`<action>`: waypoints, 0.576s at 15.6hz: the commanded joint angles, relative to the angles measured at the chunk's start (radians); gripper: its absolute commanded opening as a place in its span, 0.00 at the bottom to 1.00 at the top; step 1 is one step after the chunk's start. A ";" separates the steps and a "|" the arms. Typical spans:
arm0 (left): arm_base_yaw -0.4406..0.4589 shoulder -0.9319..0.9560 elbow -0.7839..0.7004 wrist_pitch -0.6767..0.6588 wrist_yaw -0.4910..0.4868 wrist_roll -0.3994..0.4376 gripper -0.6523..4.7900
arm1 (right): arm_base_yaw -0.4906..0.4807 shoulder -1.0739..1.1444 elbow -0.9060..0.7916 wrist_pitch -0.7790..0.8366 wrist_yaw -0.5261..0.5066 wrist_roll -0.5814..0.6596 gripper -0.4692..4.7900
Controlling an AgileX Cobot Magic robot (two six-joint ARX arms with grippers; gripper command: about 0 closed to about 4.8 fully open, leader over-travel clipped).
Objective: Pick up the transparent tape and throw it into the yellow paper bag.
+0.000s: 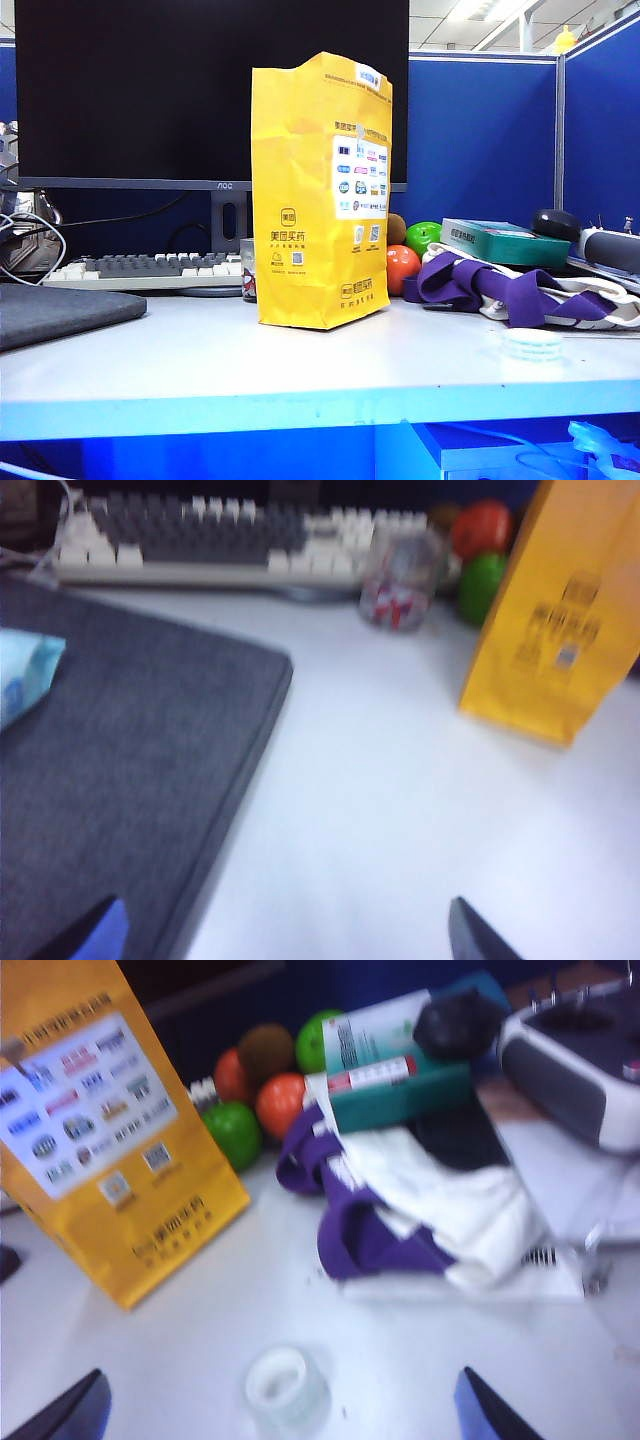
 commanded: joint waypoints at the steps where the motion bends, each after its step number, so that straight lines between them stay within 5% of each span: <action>1: 0.000 -0.001 0.001 0.069 -0.001 -0.042 0.90 | 0.001 -0.001 0.003 0.069 0.005 0.004 1.00; 7: -0.001 0.000 0.025 0.083 0.153 -0.048 0.91 | 0.002 -0.001 -0.002 0.038 0.000 0.004 1.00; 9: -0.001 0.000 0.074 0.095 0.161 -0.118 0.91 | 0.005 -0.001 -0.002 0.035 -0.006 -0.023 1.00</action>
